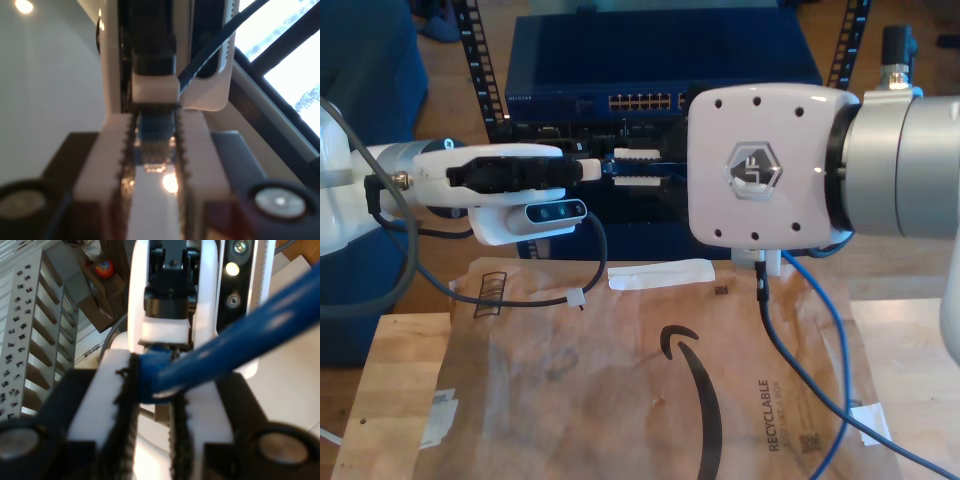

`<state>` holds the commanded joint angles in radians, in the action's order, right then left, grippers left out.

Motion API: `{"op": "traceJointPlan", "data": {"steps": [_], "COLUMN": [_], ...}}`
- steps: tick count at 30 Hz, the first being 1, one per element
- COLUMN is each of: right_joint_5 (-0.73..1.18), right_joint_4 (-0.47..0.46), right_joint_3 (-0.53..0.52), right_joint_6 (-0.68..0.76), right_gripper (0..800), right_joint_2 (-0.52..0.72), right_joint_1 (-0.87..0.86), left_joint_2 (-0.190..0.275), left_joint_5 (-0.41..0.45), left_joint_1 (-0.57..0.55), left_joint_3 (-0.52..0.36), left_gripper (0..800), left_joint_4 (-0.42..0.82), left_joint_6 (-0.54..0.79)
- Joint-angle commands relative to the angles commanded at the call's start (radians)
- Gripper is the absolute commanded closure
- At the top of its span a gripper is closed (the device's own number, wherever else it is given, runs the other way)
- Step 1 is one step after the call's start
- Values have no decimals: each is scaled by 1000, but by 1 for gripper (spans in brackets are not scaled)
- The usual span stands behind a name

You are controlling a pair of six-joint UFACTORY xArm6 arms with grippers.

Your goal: Grab the cable and plug it in

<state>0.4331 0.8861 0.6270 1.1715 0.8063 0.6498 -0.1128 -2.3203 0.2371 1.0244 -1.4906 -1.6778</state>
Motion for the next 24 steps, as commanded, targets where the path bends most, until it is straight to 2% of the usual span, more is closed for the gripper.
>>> {"op": "traceJointPlan", "data": {"steps": [1, 4, 6, 8, 12, 14, 18, 24], "right_joint_5": [0, 0, -2, -5, -117, -140, -245, -453], "right_joint_4": [3, 2, 3, 2, -6, -9, -52, -160], "right_joint_3": [0, 0, 0, 5, 11, 14, 20, -25], "right_joint_6": [6, 18, 20, 37, 51, 51, 51, 51], "right_gripper": [794, 798, 798, 798, 798, 798, 790, 787], "right_joint_2": [0, 0, -2, -26, -110, -147, -198, -302], "right_joint_1": [0, 0, 0, -2, -9, -18, -86, -103], "left_joint_2": [0, 2, 2, 20, 40, 40, 51, 61], "left_joint_5": [2, 0, 8, 34, 160, 192, 230, 252], "left_joint_1": [2, 3, 6, 23, 92, 127, 183, 333], "left_joint_3": [2, 8, 8, 11, 15, 57, 144, 160], "left_gripper": [355, 267, 0, 0, 0, 0, 0, 0], "left_joint_4": [0, 2, 0, 2, 38, 138, 434, 660], "left_joint_6": [0, -3, -3, 0, 6, 8, 69, 256]}}
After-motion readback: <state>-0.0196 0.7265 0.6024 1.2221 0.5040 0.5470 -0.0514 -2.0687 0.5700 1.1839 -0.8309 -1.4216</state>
